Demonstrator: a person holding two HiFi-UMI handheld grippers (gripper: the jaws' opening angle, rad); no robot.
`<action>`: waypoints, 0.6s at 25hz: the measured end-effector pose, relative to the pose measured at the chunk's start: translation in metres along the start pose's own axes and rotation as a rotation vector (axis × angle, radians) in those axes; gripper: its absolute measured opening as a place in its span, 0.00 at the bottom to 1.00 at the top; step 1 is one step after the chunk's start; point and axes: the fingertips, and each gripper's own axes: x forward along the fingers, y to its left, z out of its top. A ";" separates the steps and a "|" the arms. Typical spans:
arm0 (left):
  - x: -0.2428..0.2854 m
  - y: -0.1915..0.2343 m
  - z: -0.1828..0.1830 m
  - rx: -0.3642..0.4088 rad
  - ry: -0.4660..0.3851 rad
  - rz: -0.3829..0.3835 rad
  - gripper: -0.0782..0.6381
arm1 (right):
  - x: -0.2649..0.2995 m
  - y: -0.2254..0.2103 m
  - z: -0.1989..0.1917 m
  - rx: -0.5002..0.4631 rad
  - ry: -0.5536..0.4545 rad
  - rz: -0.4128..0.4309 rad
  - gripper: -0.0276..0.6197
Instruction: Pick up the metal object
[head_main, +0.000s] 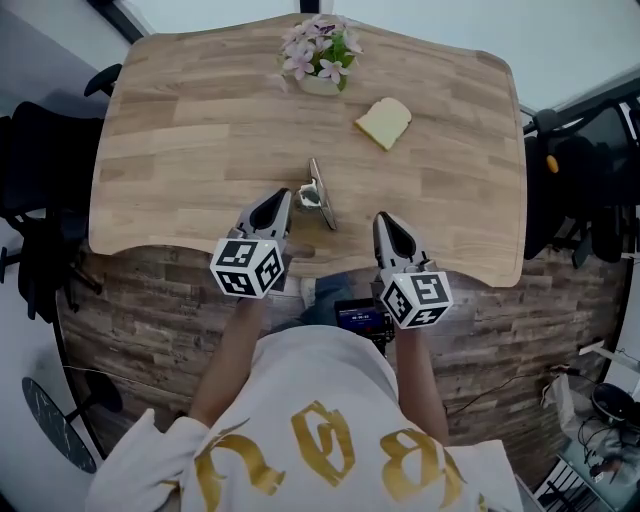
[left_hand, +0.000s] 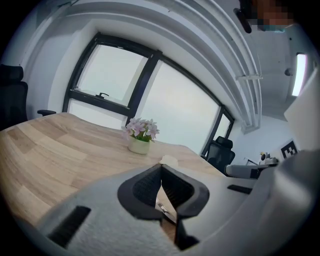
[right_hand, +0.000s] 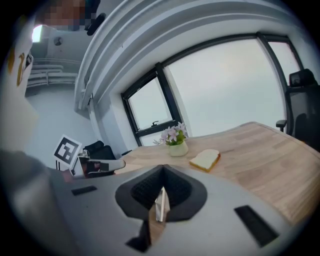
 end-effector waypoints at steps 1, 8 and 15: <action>0.002 0.002 -0.004 -0.003 0.011 0.004 0.14 | 0.002 -0.002 -0.002 0.004 0.008 0.000 0.06; 0.020 0.020 -0.033 -0.048 0.087 0.030 0.14 | 0.021 -0.016 -0.020 0.013 0.071 0.003 0.06; 0.032 0.020 -0.061 -0.091 0.165 -0.010 0.16 | 0.036 -0.017 -0.039 -0.032 0.149 0.021 0.06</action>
